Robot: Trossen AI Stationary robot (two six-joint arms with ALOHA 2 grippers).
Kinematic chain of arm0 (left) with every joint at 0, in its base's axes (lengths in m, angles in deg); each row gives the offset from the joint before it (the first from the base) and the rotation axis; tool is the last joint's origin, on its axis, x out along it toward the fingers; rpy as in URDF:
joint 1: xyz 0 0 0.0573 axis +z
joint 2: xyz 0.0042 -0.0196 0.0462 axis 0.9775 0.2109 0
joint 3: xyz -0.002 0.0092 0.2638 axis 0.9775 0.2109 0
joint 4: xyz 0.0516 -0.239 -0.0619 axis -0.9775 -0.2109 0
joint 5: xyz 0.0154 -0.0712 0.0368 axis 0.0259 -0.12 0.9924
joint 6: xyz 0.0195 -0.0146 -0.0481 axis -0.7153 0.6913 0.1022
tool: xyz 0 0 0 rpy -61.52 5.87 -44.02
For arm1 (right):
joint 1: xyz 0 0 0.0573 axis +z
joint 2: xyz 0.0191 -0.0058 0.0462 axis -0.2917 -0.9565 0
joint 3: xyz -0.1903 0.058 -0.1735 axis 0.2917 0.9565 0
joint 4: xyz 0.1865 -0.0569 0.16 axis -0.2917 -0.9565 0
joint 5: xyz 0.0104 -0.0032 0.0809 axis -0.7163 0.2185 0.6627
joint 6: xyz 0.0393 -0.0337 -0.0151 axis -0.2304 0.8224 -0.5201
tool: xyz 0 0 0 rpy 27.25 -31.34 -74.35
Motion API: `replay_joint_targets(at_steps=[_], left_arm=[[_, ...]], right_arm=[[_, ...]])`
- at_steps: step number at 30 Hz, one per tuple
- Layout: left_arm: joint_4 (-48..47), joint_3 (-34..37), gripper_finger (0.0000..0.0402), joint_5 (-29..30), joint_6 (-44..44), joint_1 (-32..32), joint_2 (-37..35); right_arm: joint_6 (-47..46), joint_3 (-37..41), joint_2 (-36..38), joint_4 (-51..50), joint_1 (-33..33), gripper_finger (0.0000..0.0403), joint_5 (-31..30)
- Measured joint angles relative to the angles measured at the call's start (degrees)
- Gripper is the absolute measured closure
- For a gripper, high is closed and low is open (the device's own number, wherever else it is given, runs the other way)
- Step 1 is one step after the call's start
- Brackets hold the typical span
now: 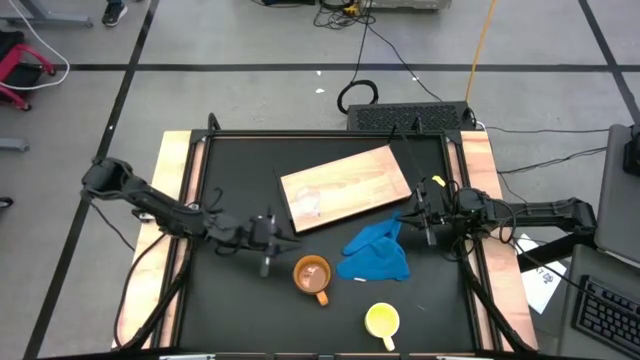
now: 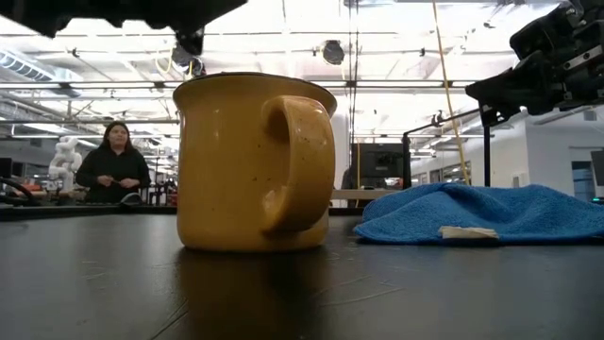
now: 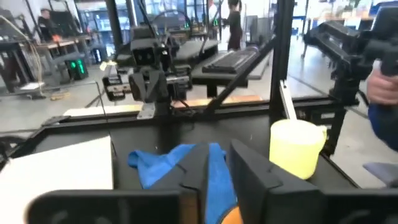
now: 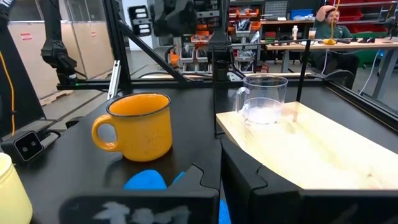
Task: Stack small to large cups/mugs on shelf
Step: Put the yellow mug on the shelf
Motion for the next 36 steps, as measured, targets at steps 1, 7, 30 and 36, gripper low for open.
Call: replay_joint_targets(at_steps=[1, 7, 30, 36], left_arm=[[0.9, 1.5, 0.0361, -0.4, 0.0, 0.0, -0.9], [7.6, 8.0, 0.0396, -2.8, 0.0, -1.1, -1.7], [28.5, 27.6, 0.0400, 4.8, 2.1, -0.6, -1.6], [28.2, 29.2, 0.0400, 4.8, 3.0, 1.1, -1.6]], right_arm=[[0.0, 0.0, 0.0, 0.1, 0.0, 0.0403, 0.0], [0.0, 0.0, 0.0, 0.2, 0.0, 0.0403, 0.0], [0.0, 0.0, 0.0, 2.4, 0.0, 0.0403, 7.7], [1.0, 0.0, 0.0, 2.6, 0.0, 0.0403, 7.7]])
